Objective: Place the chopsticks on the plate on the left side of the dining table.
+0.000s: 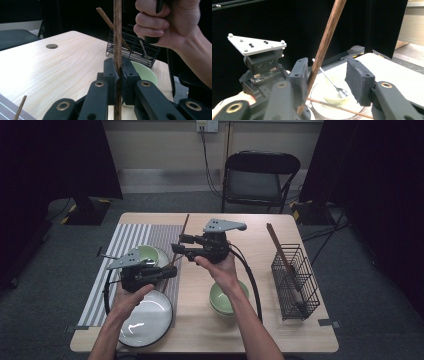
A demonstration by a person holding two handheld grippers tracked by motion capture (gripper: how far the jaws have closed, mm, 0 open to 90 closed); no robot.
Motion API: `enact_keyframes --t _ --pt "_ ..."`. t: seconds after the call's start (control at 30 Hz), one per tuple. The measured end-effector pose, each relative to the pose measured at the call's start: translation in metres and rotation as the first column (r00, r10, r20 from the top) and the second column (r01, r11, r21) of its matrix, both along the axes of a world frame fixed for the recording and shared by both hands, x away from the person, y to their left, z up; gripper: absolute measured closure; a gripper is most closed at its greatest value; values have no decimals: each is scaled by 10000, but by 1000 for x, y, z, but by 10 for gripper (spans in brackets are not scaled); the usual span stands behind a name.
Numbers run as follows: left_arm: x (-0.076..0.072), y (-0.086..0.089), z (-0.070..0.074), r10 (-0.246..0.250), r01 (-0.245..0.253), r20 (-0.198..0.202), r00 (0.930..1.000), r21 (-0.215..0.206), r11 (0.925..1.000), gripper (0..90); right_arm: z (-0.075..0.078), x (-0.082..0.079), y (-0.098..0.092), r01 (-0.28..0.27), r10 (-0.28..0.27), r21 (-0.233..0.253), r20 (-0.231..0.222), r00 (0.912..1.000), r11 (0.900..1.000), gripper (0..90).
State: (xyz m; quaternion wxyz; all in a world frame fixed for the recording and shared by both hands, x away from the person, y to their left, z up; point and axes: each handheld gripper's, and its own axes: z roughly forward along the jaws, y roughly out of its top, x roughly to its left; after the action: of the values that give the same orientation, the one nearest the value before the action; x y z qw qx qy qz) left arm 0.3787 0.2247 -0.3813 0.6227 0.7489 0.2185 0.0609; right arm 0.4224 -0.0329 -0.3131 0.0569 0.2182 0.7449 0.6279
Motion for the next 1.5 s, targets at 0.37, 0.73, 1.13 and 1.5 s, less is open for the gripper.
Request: enact_keyframes --t 0.37,0.73,1.13,1.5 --pt "1 0 0 -11 11 -54 10000 -108 9999 850 -2 4 -9 311 -311 -338 5 9995 9989 436" --pt "1 6 1 140 -141 -24 9999 -95 9999 849 -7 6 -13 597 -593 -682 76 9982 9959 409" --pt "0 10 5 152 -149 128 9998 -289 9995 850 -10 5 -17 959 -938 -853 289 9952 9917 361" --pt "0 16 7 312 -307 201 9993 -235 9993 850 -15 8 -21 1171 -1161 -828 161 9931 9897 318"
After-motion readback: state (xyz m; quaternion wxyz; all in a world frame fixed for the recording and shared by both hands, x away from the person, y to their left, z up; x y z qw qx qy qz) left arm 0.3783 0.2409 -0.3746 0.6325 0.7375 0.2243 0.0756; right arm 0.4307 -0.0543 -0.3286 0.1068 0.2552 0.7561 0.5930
